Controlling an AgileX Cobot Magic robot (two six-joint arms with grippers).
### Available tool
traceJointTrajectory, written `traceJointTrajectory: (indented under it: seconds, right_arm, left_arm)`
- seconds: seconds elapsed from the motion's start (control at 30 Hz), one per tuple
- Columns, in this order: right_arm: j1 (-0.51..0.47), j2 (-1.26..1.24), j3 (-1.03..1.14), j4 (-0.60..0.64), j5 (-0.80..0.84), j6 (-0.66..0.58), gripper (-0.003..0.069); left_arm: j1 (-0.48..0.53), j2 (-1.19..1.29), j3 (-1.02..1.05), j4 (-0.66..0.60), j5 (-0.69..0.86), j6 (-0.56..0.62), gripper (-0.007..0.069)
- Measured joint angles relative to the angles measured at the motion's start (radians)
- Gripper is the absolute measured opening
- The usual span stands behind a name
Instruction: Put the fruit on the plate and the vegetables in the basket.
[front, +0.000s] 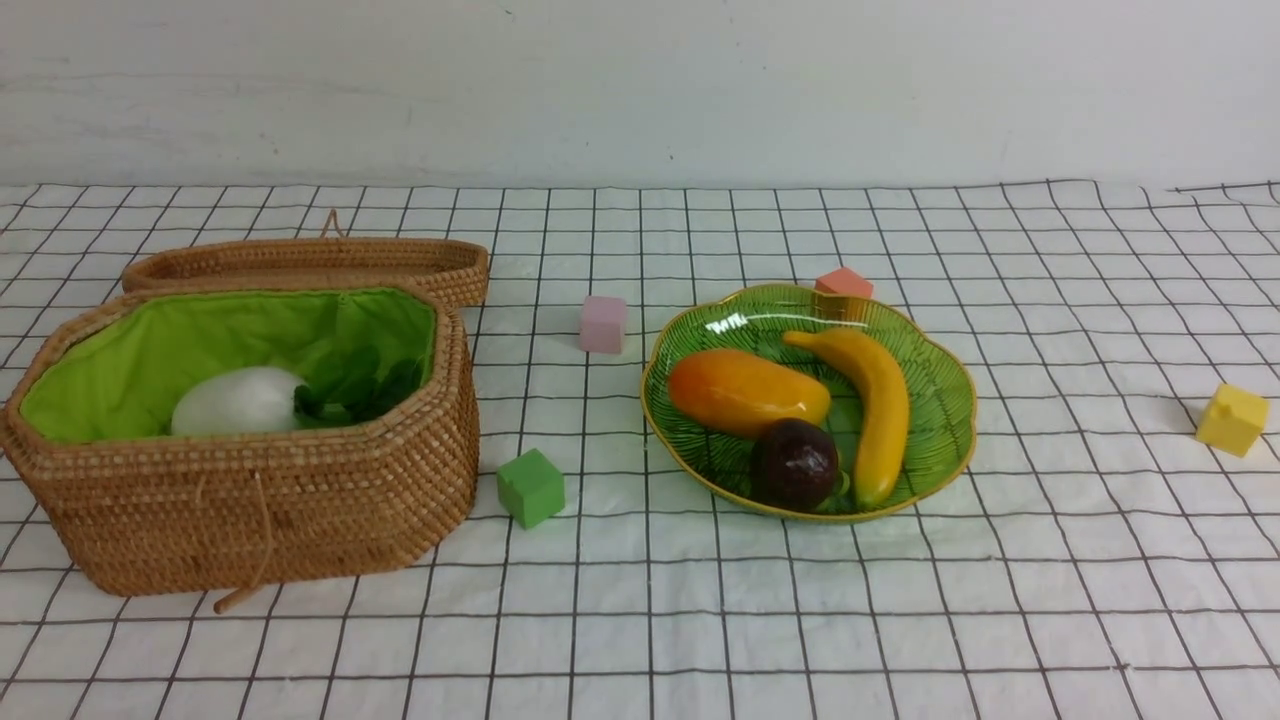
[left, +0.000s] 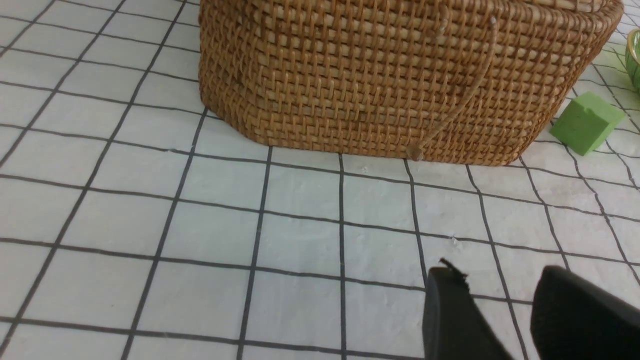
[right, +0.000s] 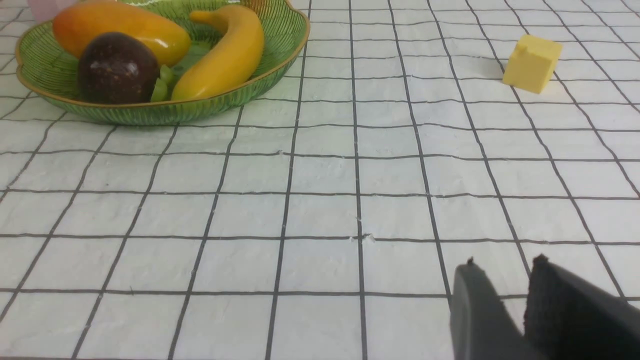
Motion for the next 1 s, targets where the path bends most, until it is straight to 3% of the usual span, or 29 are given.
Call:
traceJointTrajectory:
  seconds: [1.0]
  right_arm:
    - [0.000,0.000,0.000,-0.001,0.000,0.001,0.0230]
  left_arm:
    - [0.000,0.000,0.000,0.000,0.003,0.000,0.0238]
